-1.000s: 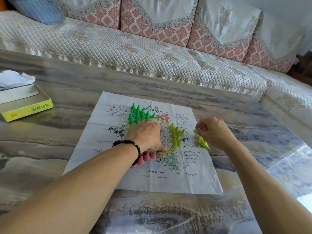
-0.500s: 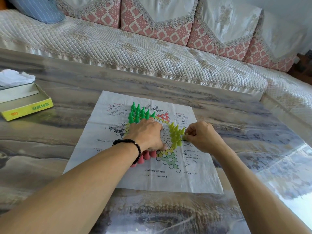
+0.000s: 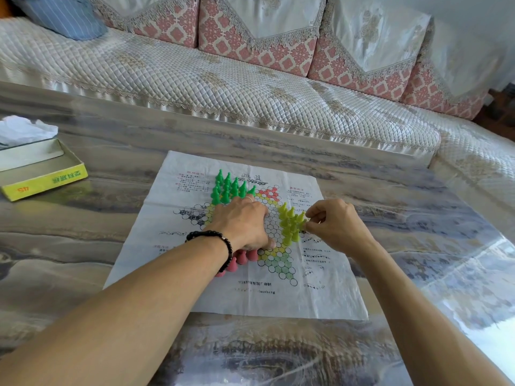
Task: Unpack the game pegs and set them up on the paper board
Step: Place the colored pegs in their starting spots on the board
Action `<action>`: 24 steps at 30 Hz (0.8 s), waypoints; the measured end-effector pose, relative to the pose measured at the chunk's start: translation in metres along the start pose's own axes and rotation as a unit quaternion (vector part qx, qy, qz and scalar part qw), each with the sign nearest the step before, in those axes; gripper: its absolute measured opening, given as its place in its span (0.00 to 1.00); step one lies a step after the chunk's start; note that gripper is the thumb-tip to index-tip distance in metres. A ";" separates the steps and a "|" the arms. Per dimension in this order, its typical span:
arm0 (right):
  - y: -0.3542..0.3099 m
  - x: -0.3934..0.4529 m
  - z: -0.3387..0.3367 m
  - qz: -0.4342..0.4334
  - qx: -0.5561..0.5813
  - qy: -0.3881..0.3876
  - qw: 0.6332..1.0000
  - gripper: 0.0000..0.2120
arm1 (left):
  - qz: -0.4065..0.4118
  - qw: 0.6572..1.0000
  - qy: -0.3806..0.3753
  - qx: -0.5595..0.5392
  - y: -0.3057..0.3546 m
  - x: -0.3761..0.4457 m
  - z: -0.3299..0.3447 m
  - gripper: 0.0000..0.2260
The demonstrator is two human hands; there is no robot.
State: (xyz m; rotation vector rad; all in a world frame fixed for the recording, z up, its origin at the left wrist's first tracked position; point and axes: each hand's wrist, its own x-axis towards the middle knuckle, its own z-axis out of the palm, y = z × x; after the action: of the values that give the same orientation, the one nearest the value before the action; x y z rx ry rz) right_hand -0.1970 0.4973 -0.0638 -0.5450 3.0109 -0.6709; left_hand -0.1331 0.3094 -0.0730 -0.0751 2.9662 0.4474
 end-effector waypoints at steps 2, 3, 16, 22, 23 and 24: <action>0.003 -0.001 -0.008 -0.005 -0.020 0.026 0.999 0.05 | 0.001 1.000 0.004 -0.003 0.000 0.000 0.000 0.32; 0.005 -0.002 -0.012 -0.004 -0.038 0.040 0.998 0.05 | 0.001 1.000 0.005 -0.003 0.000 0.000 0.000 0.32; 0.028 -0.006 -0.010 0.055 -0.109 0.011 0.992 0.06 | 0.006 1.000 0.002 0.005 -0.001 0.000 0.001 0.32; 0.020 -0.008 -0.010 0.047 -0.145 0.005 0.988 0.10 | 0.005 1.000 0.003 0.002 0.000 -0.001 0.000 0.31; 0.019 -0.008 -0.010 0.047 -0.139 0.001 0.989 0.13 | 0.006 1.000 0.003 0.002 0.000 0.000 0.000 0.32; 0.018 -0.008 -0.010 0.044 -0.130 0.001 0.990 0.16 | 0.006 1.000 0.003 0.002 0.000 -0.001 0.000 0.32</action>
State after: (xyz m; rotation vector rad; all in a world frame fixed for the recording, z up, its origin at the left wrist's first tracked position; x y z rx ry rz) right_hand -0.1960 0.5192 -0.0626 -0.4109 3.1213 -0.2744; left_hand -0.1324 0.3091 -0.0732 -0.0597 2.9754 0.4439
